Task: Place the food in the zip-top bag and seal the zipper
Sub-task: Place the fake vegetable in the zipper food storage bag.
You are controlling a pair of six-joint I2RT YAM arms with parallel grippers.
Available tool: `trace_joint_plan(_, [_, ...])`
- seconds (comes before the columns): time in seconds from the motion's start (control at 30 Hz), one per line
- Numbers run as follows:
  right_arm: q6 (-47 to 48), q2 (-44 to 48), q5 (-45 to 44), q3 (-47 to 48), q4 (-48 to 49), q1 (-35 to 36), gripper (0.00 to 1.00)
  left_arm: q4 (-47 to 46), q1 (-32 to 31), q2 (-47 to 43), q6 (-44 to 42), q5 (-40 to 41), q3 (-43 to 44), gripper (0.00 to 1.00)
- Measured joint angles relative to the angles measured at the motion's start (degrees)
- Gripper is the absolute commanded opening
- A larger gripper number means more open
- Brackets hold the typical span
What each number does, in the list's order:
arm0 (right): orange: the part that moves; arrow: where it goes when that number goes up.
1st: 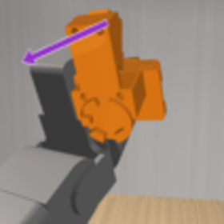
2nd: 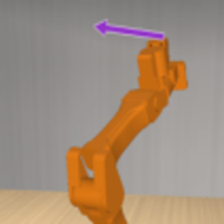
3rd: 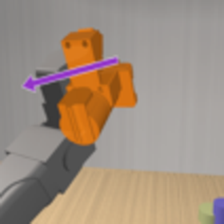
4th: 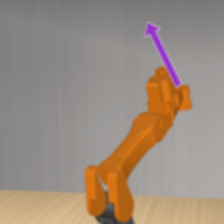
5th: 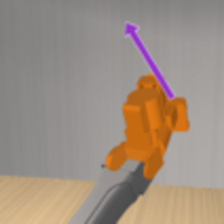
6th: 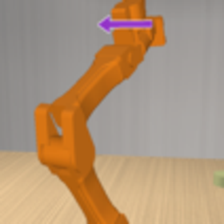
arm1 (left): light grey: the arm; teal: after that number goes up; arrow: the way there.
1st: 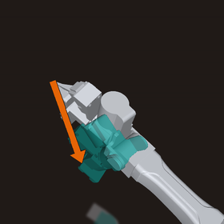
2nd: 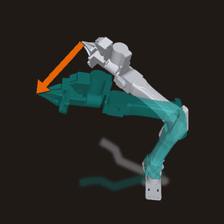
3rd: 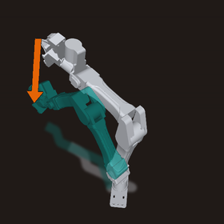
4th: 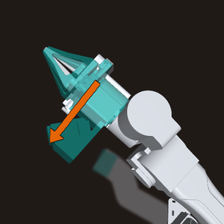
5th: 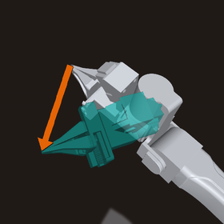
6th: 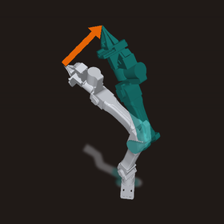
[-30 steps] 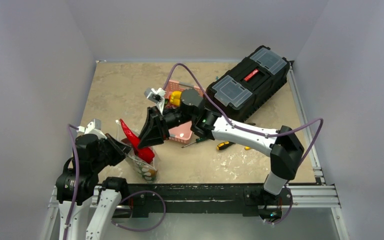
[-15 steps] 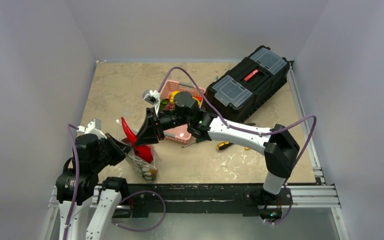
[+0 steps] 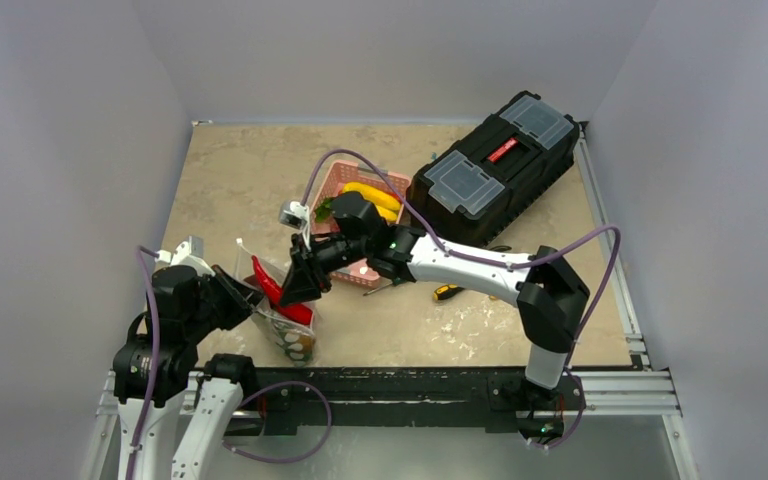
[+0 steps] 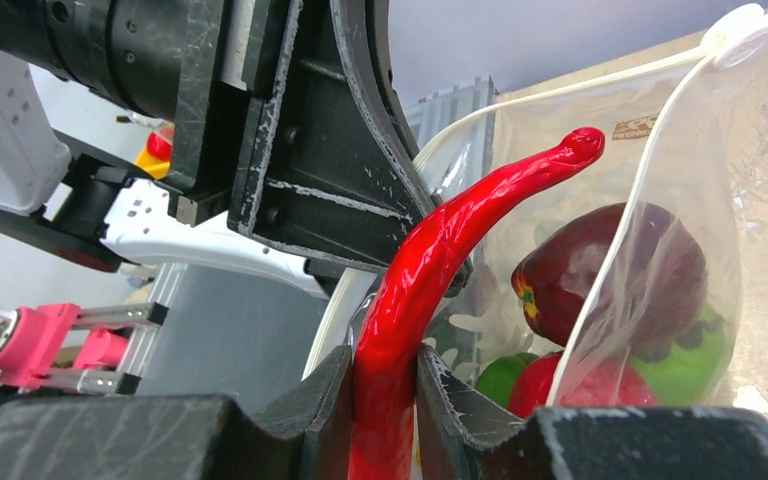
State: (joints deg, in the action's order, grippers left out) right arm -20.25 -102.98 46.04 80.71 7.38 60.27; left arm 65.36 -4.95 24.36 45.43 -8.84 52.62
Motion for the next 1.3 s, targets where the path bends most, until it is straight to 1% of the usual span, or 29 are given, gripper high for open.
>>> trace_joint_plan(0.3, [6.62, -1.18, 0.70, 2.47, -7.39, 0.07, 0.17, -0.11, 0.00, 0.00, 0.00, 0.00, 0.00, 0.00])
trace_joint_plan(0.5, [10.29, -2.84, -1.49, 6.32, -13.25, 0.11, 0.37, -0.11, 0.00, 0.00, 0.00, -0.07, 0.00, 0.00])
trace_joint_plan(0.6, [11.23, -2.84, -3.08, 6.49, -14.84, 0.11, 0.45, -0.11, 0.00, 0.00, 0.00, -0.11, 0.00, 0.00])
trace_joint_plan(0.67, [11.61, -2.84, -4.42, 6.51, -15.98, 0.11, 0.49, -0.11, 0.00, 0.00, 0.00, -0.13, 0.00, 0.00])
trace_joint_plan(0.83, [12.44, -2.84, -6.69, 7.02, -17.51, 0.11, 0.54, -0.11, 0.00, 0.00, 0.00, -0.15, 0.00, 0.00])
trace_joint_plan(1.13, [12.83, -2.47, -9.57, 7.45, -17.75, 0.11, 0.58, -0.09, 0.00, 0.00, 0.00, -0.13, 0.00, 0.00])
trace_joint_plan(1.3, [12.24, 1.22, -10.91, 7.45, -17.29, 0.11, 0.66, 0.02, 0.00, 0.00, 0.00, -0.13, 0.00, 0.00])
